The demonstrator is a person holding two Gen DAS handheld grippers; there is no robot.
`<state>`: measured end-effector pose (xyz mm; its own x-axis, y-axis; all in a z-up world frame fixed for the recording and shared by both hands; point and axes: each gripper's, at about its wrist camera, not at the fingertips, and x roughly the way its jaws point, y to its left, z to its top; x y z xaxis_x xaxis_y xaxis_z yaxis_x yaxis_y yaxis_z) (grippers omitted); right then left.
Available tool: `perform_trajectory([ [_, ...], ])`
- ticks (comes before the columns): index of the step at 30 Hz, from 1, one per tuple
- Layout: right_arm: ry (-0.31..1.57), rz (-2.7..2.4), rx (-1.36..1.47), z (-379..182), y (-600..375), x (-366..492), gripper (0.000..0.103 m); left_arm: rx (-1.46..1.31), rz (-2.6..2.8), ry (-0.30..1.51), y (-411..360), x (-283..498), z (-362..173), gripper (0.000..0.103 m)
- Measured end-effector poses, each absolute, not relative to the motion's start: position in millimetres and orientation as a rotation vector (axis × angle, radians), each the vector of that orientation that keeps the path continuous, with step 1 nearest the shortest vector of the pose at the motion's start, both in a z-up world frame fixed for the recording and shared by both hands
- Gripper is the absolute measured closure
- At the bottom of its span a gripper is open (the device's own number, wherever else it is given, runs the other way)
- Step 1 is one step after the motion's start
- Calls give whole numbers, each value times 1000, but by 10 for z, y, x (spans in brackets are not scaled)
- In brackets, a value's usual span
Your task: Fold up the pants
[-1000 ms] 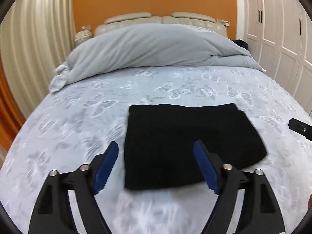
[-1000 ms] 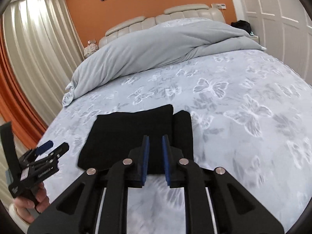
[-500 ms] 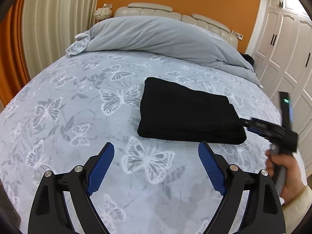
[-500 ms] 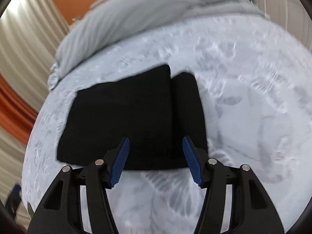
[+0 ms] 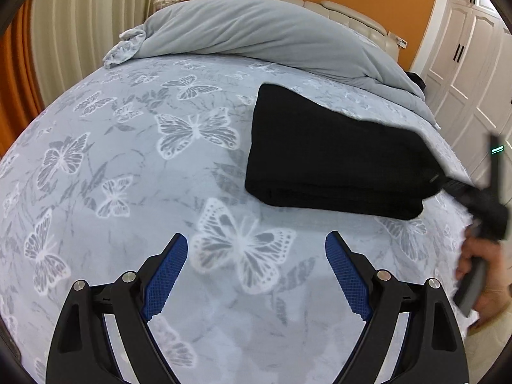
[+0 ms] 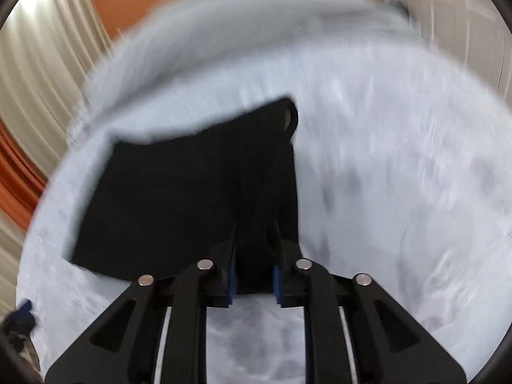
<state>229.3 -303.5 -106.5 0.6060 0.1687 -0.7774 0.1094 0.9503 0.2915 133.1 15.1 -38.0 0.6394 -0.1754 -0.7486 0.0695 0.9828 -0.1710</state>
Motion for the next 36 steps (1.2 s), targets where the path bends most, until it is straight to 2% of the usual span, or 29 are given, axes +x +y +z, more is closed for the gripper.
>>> perform_trajectory([
  [4,811,32,420,-840,-3159,2088,79,-88,-151,880,32,1300,-432,18],
  [7,703,45,387,-554,-3095,1909,79,-104,-152,890,41,1287,-438,18],
  [10,776,83,374,-730,-3008,2086,82,-125,-152,890,63,1281,-424,18],
  [12,910,-4,330,-1072,-3006,2310,92,-118,-152,892,52,1283,-419,18],
  [14,853,-21,385,-943,-3061,2198,92,-112,-154,894,44,1288,-421,18],
  [15,834,-20,396,-855,-3061,2120,87,-110,-156,896,42,1292,-427,18],
  [18,728,-9,321,-404,-2897,1672,85,-90,-152,893,22,1293,-433,18],
  [19,697,-5,299,-264,-2826,1455,81,-85,-149,892,16,1280,-430,18],
  [21,679,6,305,-139,-2749,1166,39,-74,-147,885,2,1239,-415,18],
  [24,626,5,288,-82,-2599,657,18,-20,-137,852,-49,1113,-344,18],
  [26,612,-30,221,-184,-2479,349,11,21,-137,826,-85,980,-286,18],
  [36,669,0,165,-411,-2320,-177,10,-22,-128,783,51,320,-230,17],
])
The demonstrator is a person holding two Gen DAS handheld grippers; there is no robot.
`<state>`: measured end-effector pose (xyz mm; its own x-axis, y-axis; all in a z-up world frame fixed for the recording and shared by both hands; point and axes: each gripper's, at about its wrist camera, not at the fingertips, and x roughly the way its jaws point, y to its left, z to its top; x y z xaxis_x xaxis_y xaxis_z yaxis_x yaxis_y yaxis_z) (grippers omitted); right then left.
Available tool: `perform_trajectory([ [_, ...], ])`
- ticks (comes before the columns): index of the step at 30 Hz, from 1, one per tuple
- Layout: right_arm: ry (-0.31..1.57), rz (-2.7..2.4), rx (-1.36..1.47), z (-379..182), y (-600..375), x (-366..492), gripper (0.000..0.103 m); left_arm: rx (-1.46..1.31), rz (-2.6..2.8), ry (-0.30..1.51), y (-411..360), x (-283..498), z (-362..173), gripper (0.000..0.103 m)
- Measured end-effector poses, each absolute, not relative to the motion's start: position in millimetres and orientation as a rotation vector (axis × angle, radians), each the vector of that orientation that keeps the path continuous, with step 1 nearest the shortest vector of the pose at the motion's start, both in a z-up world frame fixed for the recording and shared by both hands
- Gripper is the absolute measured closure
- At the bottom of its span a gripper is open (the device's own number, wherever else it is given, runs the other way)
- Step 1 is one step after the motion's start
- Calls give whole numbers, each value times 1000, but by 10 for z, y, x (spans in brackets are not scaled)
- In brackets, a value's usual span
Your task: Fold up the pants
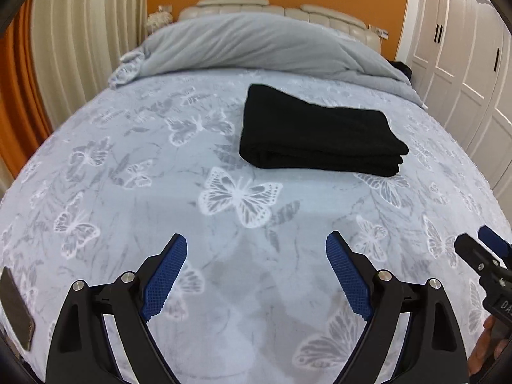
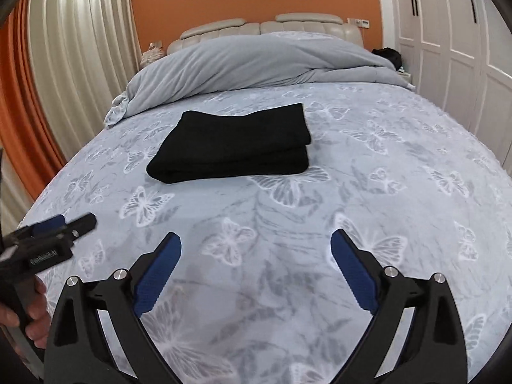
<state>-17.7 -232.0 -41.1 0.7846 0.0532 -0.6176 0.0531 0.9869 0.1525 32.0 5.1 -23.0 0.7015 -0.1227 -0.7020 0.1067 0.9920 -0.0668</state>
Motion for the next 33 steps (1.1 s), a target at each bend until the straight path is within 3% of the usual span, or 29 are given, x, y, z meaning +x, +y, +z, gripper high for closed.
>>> perform_trajectory([
  [13,718,-54,154,-619,-2406,-205,10,123,-70,692,-248,201,-294,17],
  [33,709,-62,159,-587,-2280,-246,10,90,-71,711,-238,210,-332,17],
])
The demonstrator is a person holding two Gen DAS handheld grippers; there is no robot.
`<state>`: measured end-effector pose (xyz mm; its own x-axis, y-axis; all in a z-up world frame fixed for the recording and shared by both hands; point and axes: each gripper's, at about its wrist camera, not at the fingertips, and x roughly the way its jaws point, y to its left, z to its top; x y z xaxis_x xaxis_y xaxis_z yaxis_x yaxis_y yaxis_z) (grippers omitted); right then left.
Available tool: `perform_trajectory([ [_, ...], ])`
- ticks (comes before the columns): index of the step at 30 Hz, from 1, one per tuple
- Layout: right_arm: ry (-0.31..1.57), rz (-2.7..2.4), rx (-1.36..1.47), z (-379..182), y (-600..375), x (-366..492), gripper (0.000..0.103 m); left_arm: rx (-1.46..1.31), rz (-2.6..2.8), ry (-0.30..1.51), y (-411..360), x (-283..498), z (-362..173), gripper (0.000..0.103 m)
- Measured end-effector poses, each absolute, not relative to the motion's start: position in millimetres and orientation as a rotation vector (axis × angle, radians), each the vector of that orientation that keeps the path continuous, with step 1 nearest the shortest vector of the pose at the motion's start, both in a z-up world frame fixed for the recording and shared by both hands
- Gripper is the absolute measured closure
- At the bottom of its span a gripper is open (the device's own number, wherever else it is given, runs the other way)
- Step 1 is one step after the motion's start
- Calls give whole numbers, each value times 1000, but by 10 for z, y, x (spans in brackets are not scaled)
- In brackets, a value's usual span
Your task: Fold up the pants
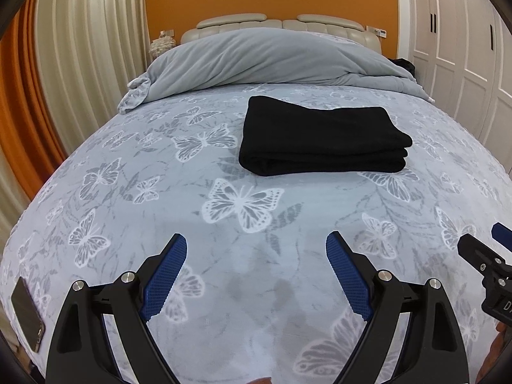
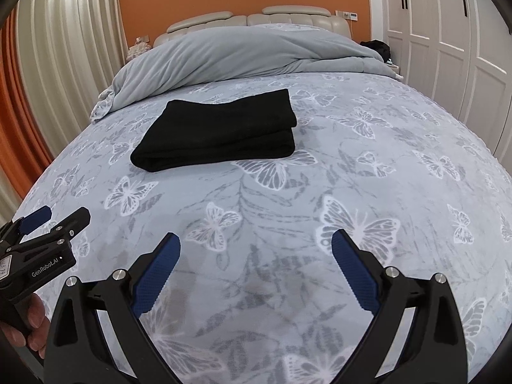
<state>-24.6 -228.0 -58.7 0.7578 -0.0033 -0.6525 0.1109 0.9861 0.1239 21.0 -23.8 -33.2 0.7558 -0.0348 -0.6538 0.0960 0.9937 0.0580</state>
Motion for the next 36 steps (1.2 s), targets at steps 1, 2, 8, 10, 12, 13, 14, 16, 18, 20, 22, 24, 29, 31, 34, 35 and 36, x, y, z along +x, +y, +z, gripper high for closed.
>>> perform_trajectory([
  [1,710,-61,157,-591,-2270,-246,9,92,-75,710,-245,209,-334,17],
  [2,712,-61,154,-593,-2262,-247,10,95,-71,708,-247,208,-334,17],
  [8,714,-60,156,-598,-2271,-242,9,102,-68,702,-274,190,-323,17],
  [10,714,-58,157,-598,-2270,-249,9,104,-69,701,-278,190,-323,17],
  [12,713,-60,152,-591,-2236,-259,9,105,-68,700,-281,188,-323,17],
  [13,712,-62,152,-588,-2221,-263,9,107,-69,700,-285,186,-326,17],
  [14,713,-62,150,-585,-2210,-265,9,107,-68,700,-287,186,-325,17],
  [16,712,-65,151,-583,-2203,-265,9,109,-71,699,-290,184,-327,17],
  [18,714,-63,152,-587,-2211,-263,9,111,-71,699,-293,183,-329,17],
  [20,714,-65,152,-583,-2200,-264,9,109,-71,700,-297,182,-327,17],
  [22,714,-64,152,-584,-2207,-262,9,113,-69,698,-303,183,-327,17],
  [24,714,-65,152,-584,-2203,-263,9,114,-71,698,-304,183,-330,17],
  [29,717,-65,151,-587,-2181,-267,9,117,-71,698,-304,184,-331,17],
  [31,715,-68,149,-586,-2176,-271,9,118,-68,697,-306,185,-331,17],
  [34,716,-67,151,-590,-2186,-268,9,120,-66,695,-292,191,-336,17],
  [35,716,-67,152,-591,-2185,-274,9,120,-68,696,-288,194,-337,17],
  [36,716,-64,150,-591,-2192,-266,9,121,-64,695,-293,190,-336,17],
])
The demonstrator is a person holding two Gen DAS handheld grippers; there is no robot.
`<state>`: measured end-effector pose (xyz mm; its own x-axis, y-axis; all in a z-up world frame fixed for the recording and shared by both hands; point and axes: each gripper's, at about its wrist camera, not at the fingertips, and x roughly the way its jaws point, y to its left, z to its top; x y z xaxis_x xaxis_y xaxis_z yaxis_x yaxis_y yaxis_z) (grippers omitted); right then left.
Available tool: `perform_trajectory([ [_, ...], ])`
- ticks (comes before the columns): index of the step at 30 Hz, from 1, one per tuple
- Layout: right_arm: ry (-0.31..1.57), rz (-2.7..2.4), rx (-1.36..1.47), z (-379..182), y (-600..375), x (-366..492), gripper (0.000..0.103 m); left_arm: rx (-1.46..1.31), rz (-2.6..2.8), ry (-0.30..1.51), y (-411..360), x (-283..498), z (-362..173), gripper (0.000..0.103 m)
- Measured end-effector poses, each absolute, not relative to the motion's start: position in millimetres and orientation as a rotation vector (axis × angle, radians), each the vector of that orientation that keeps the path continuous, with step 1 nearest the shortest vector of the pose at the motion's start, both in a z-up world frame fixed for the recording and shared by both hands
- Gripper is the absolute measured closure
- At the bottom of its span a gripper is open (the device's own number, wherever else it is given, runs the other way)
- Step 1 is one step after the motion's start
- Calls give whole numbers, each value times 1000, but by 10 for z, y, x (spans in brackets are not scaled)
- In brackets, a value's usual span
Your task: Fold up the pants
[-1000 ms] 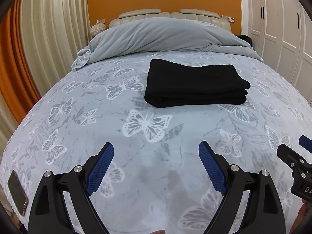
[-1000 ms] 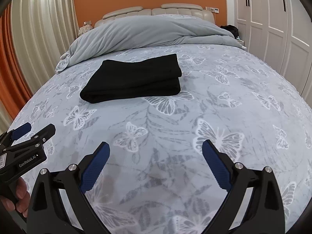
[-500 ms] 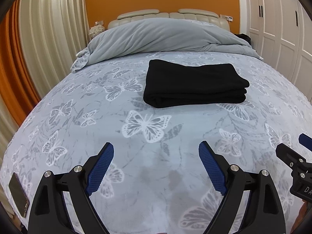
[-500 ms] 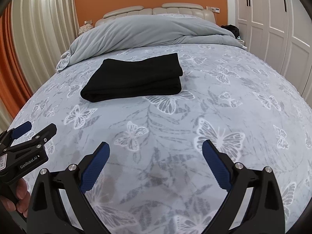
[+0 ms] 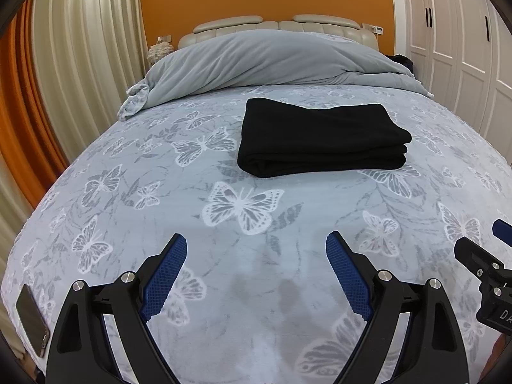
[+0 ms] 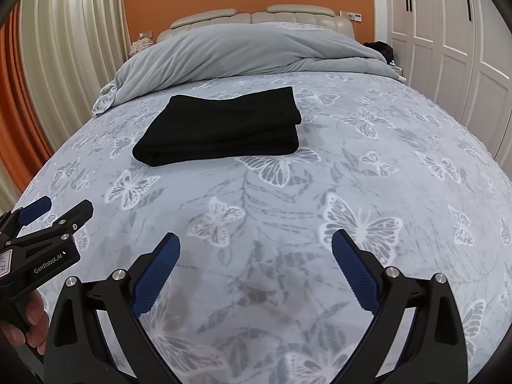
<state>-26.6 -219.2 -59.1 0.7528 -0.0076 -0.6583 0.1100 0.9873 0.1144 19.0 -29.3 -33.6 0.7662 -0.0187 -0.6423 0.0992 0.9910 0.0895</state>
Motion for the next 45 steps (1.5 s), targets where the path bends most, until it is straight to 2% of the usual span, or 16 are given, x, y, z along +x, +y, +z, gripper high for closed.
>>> perform_trajectory([
  [45,718,-68,146,-591,-2168,-266,9,131,-72,680,-275,179,-346,17],
])
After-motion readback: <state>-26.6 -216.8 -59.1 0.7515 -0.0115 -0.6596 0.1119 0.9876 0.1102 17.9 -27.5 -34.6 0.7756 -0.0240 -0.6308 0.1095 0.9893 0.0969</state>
